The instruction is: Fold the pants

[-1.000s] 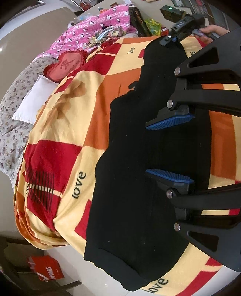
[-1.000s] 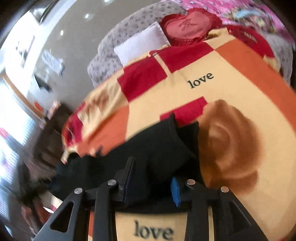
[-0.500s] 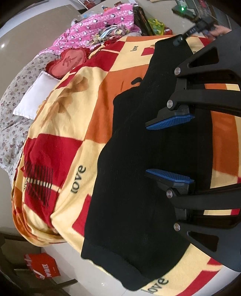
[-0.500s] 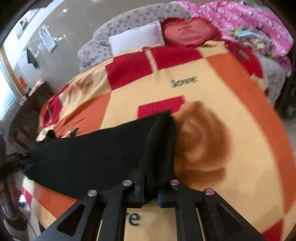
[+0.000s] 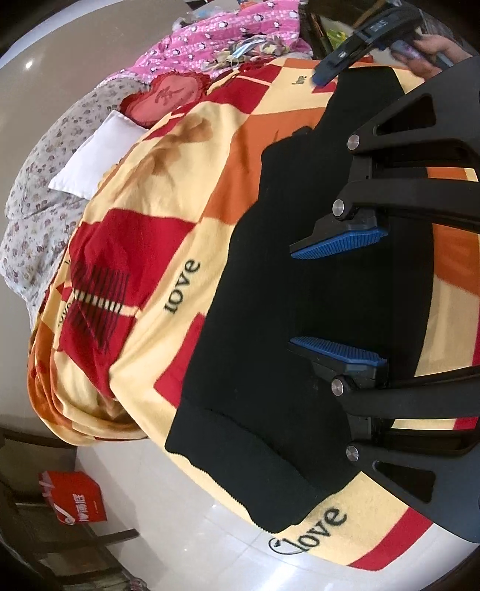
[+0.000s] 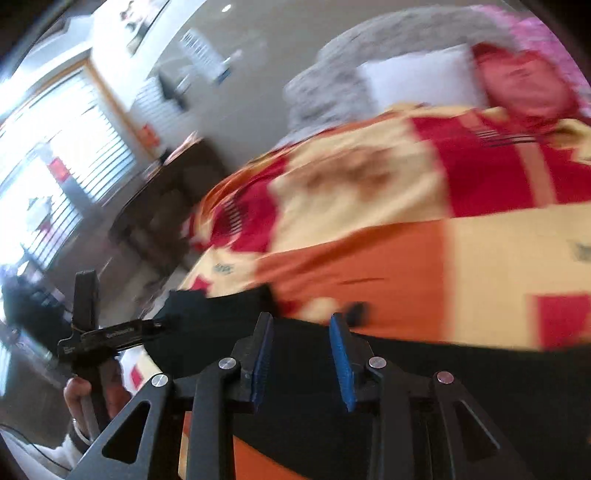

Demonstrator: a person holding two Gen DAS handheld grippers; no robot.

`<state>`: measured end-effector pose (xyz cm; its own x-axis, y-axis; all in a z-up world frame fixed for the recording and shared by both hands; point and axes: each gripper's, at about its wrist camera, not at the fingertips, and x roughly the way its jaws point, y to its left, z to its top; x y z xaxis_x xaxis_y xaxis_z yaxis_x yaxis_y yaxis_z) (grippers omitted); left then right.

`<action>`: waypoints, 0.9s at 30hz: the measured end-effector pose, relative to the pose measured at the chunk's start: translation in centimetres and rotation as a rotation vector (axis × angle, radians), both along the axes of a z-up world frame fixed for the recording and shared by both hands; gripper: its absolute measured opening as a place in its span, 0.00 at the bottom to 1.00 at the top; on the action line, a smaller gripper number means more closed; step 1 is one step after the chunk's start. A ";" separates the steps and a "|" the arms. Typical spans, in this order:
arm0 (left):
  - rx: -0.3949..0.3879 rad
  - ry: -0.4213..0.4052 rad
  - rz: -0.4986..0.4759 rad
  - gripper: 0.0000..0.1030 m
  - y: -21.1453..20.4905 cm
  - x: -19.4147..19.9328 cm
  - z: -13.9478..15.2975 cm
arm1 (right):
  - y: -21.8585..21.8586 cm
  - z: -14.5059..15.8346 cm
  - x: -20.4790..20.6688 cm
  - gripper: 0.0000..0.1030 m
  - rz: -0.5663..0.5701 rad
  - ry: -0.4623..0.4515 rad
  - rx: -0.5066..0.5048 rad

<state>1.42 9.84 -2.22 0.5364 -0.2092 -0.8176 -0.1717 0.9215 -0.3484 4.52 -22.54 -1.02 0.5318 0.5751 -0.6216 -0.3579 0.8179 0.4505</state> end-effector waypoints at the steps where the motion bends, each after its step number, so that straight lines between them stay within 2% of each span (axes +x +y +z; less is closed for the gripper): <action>1: 0.002 -0.001 0.002 0.41 0.1 0.0 0.0 | 0.9 -0.2 0.7 0.29 0.019 0.005 -0.007; 4: 0.003 -0.002 0.011 0.41 0.6 -0.1 -0.2 | 4.3 -1.5 3.2 0.29 0.073 0.060 -0.030; 7: -0.010 0.008 0.018 0.42 1.1 0.0 -0.6 | 6.2 -1.5 3.6 0.29 0.106 0.052 -0.067; 11: 0.002 0.006 0.011 0.43 1.0 0.1 -0.8 | 6.5 -1.1 3.8 0.30 0.098 0.047 -0.057; 22: -0.028 0.019 0.017 0.45 1.3 0.6 -1.0 | 6.3 -0.3 3.6 0.30 0.087 0.044 -0.069; 27: -0.025 0.018 0.015 0.45 1.4 0.6 -1.0 | 6.6 0.0 3.9 0.36 0.082 0.039 -0.065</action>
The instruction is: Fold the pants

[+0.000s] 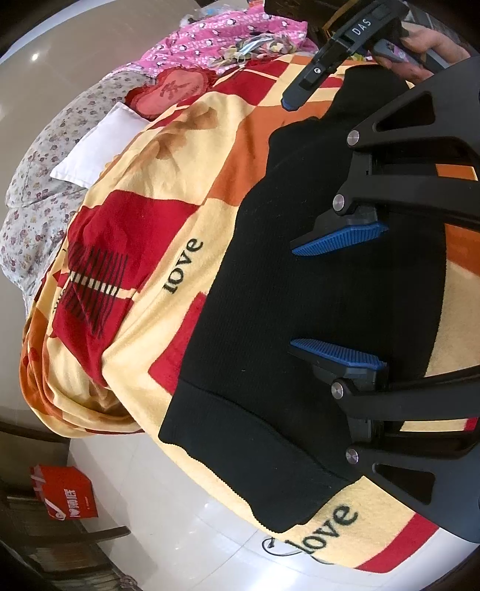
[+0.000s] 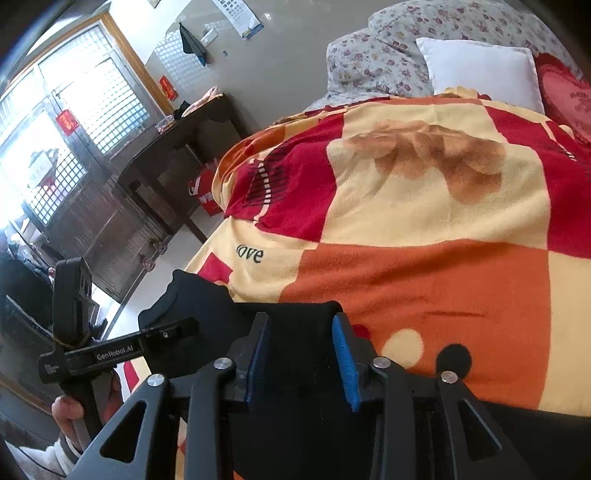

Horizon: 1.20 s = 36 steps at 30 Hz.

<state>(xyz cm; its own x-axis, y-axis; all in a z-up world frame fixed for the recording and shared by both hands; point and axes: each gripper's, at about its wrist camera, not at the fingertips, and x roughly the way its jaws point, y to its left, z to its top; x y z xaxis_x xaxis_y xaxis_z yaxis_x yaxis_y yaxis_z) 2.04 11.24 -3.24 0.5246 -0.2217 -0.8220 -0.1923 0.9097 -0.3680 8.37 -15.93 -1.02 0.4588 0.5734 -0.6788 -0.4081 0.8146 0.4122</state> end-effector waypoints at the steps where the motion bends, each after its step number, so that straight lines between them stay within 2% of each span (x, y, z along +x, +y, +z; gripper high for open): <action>1: 0.000 -0.001 0.000 0.45 0.1 0.1 0.0 | 0.0 -0.1 0.1 0.36 -0.001 0.004 0.003; 12: -0.011 -0.014 0.002 0.46 0.3 0.0 -0.4 | -0.7 -0.6 0.1 0.38 -0.053 0.022 -0.015; 18: -0.010 -0.017 0.003 0.46 0.3 -0.1 -0.4 | -0.1 -0.8 0.1 0.38 -0.026 0.030 -0.017; 24: -0.007 -0.015 0.005 0.46 0.1 -0.2 -0.3 | 1.4 -2.6 1.1 0.38 0.024 0.058 -0.065; 25: -0.004 -0.015 0.004 0.46 0.1 -0.2 -0.3 | 1.8 -2.8 1.1 0.37 0.055 0.059 -0.048; 27: 0.014 -0.017 0.002 0.46 0.1 0.1 -0.2 | 2.5 -2.8 1.2 0.25 0.068 0.018 -0.071; 28: 0.017 -0.017 0.004 0.46 0.1 0.3 -0.3 | 3.1 -2.9 1.4 0.12 0.070 -0.009 -0.106; 32: 0.019 -0.015 0.020 0.46 0.7 1.2 0.0 | 3.8 -3.2 2.6 0.10 0.062 -0.038 -0.180; 36: 0.028 -0.018 0.048 0.46 1.6 1.6 -0.2 | 2.6 -2.5 2.9 0.06 0.008 -0.069 -0.181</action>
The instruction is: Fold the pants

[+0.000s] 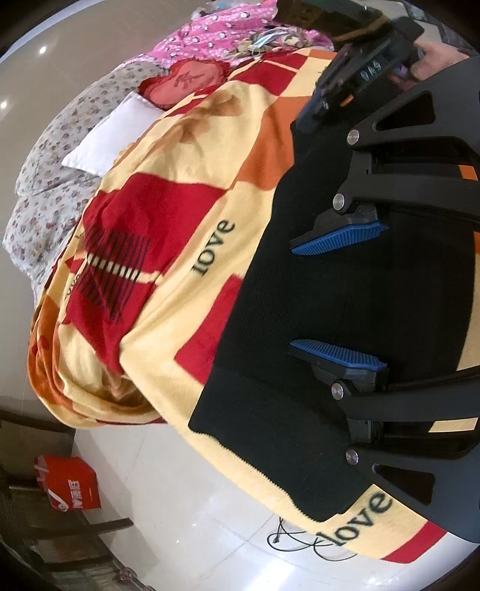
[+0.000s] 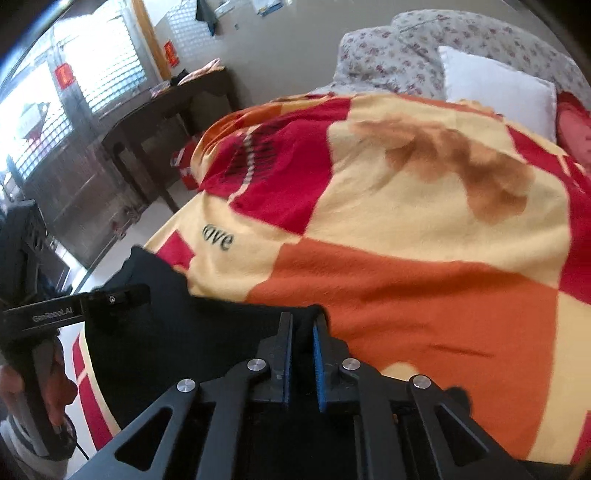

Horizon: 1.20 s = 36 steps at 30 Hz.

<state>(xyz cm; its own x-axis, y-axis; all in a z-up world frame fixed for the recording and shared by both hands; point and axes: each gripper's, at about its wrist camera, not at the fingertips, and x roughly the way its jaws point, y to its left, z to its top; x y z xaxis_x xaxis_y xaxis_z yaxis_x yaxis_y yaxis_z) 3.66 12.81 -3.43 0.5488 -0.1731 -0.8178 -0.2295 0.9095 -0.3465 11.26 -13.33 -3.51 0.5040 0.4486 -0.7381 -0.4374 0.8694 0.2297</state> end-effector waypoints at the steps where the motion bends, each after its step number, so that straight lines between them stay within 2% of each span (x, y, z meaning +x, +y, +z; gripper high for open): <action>1: 0.004 0.002 -0.002 0.46 0.0 0.1 -0.2 | -0.2 0.0 0.2 0.05 -0.020 -0.009 -0.005; 3: 0.036 -0.015 -0.013 0.46 -0.5 -0.2 -0.3 | -0.5 -0.3 0.5 0.00 -0.057 -0.015 -0.017; 6: 0.055 -0.014 -0.017 0.46 -0.8 -0.1 -0.3 | -0.4 -0.9 0.7 0.00 -0.059 0.006 -0.022; 10: 0.057 -0.029 -0.017 0.46 -0.9 -0.5 0.6 | -2.0 1.7 -0.7 0.03 -0.069 -0.055 0.069; 12: 0.046 -0.034 -0.031 0.46 -1.3 -0.6 1.1 | -2.0 2.5 -1.2 0.13 -0.064 -0.069 0.056; 13: 0.039 -0.034 -0.041 0.46 -1.6 -0.6 1.2 | -1.6 2.6 -1.4 0.31 -0.050 -0.057 0.047; 14: 0.038 -0.036 -0.051 0.46 -2.0 -0.6 1.3 | -1.3 2.4 -1.4 0.45 -0.037 -0.037 0.057; 15: 0.041 -0.038 -0.055 0.46 -2.3 -0.6 1.3 | -1.0 2.1 -1.4 0.45 -0.025 -0.018 0.070; 18: 0.039 -0.035 -0.068 0.46 -3.2 -0.4 1.1 | 0.8 -0.1 -1.1 0.44 0.014 0.048 0.036; 20: 0.043 -0.035 -0.069 0.46 -3.6 -0.1 0.8 | 1.9 -1.3 -1.1 0.24 0.023 0.040 -0.009; 21: 0.054 -0.034 -0.068 0.46 -3.7 0.1 0.7 | 2.1 -1.4 -1.2 0.19 0.024 0.021 -0.031; 22: 0.061 -0.030 -0.068 0.46 -3.9 0.3 0.6 | 2.1 -1.2 -1.2 0.09 0.026 -0.002 -0.048; 25: 0.064 -0.039 -0.066 0.46 -4.0 0.9 0.6 | 1.0 -0.2 -0.8 0.07 -0.006 -0.049 -0.062; 28: 0.066 -0.032 -0.067 0.50 -3.9 1.6 -0.3 | 1.2 -1.8 -0.2 0.07 -0.021 -0.027 -0.093; 30: 0.062 -0.057 -0.060 0.50 -3.7 1.5 -0.5 | 1.6 -2.3 -0.2 0.07 -0.025 -0.052 -0.116; 33: 0.066 -0.043 -0.067 0.50 -3.7 1.6 -0.4 | 0.8 -1.5 0.2 0.07 -0.059 -0.052 -0.084; 36: 0.055 -0.022 -0.055 0.50 -3.3 1.5 0.1 | -0.5 0.5 -0.7 0.07 -0.111 -0.110 -0.057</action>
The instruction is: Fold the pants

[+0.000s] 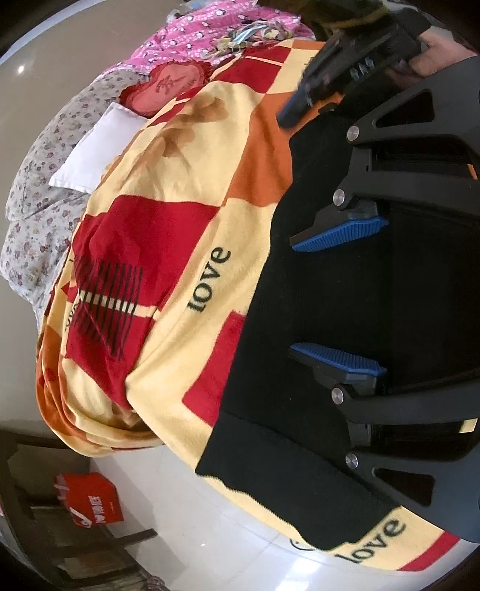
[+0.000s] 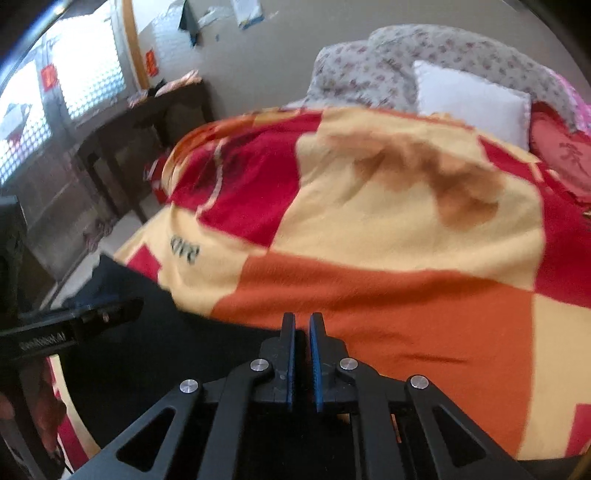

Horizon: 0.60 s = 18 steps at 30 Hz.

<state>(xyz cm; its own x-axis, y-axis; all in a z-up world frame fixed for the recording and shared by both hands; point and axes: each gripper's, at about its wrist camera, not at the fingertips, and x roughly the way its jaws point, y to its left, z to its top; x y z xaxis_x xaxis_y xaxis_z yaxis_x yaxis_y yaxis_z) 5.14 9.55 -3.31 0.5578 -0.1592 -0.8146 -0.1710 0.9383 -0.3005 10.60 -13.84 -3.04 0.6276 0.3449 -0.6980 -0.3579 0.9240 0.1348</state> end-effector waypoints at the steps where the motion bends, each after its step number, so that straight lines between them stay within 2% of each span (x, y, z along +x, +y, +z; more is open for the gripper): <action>1: 0.005 0.001 0.007 0.50 0.0 -0.2 0.2 | -0.7 0.9 -0.6 0.07 -0.013 -0.014 0.017; 5: 0.018 -0.019 -0.017 0.50 -1.0 -1.3 1.4 | -2.0 2.2 -3.2 0.13 0.004 -0.002 0.031; 7: 0.018 -0.030 -0.036 0.50 -1.8 -1.6 1.7 | -1.7 1.8 -4.6 0.19 0.040 0.028 0.024; 10: 0.036 -0.045 -0.064 0.50 -3.5 -1.5 2.0 | -1.4 0.7 -6.0 0.21 0.074 0.064 0.021; 12: 0.058 -0.029 -0.083 0.50 -4.7 -0.9 1.5 | -1.1 0.0 -6.1 0.21 0.077 0.069 0.012; 15: 0.106 -0.016 -0.086 0.52 -5.8 0.0 0.5 | -0.3 -2.2 -4.9 0.22 0.051 0.098 -0.066; 18: 0.169 -0.013 -0.085 0.58 -6.7 1.0 0.0 | -0.5 -2.3 -4.2 0.25 0.030 0.080 -0.040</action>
<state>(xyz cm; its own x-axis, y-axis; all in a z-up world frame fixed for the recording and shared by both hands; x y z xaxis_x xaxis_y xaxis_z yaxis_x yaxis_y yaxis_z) 6.18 2.86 -3.32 0.5591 -0.0673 -0.8264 -0.0862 0.9866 -0.1386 6.37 -14.30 -5.30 0.5590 0.3338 -0.7590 -0.3753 0.9181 0.1274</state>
